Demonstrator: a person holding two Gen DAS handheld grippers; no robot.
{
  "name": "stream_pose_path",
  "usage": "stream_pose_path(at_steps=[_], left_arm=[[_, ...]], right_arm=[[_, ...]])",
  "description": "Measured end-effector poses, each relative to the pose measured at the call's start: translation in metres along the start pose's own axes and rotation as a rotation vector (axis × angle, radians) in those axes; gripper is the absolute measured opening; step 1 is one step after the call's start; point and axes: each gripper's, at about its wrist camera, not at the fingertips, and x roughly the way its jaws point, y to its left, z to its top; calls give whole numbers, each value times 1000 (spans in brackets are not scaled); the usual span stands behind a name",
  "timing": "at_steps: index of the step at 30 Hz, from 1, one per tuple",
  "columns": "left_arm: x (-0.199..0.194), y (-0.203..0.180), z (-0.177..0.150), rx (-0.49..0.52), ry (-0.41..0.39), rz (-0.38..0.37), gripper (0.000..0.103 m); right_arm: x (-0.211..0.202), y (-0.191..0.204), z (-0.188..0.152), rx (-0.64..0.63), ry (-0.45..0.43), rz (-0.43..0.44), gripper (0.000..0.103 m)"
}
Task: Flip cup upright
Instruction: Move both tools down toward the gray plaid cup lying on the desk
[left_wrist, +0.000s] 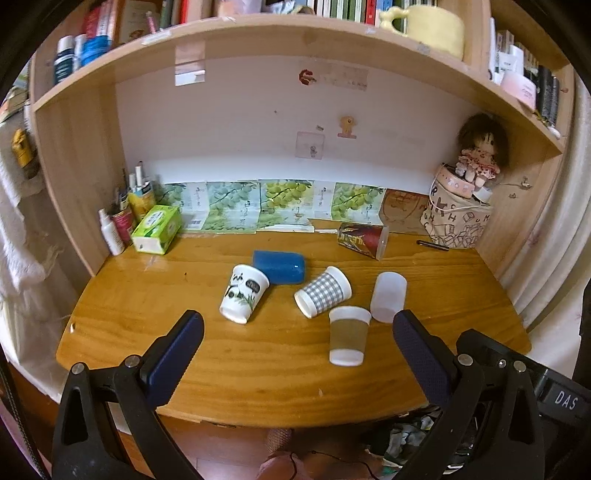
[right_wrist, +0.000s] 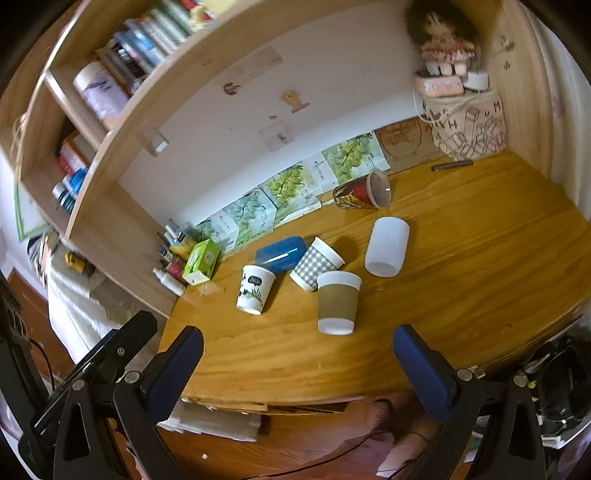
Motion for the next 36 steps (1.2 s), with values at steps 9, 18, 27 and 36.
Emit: stream_pose_path(at_steps=[9, 18, 27, 36], left_arm=[[64, -8, 40, 115, 114, -45, 102], [125, -17, 61, 225, 260, -114, 102], [185, -26, 70, 315, 399, -162, 102], [252, -31, 66, 348, 564, -192, 102]], right_arm=[[50, -12, 39, 136, 50, -12, 103], [99, -33, 62, 308, 124, -22, 103], [140, -54, 74, 483, 189, 3, 103], [174, -70, 81, 603, 218, -2, 103]])
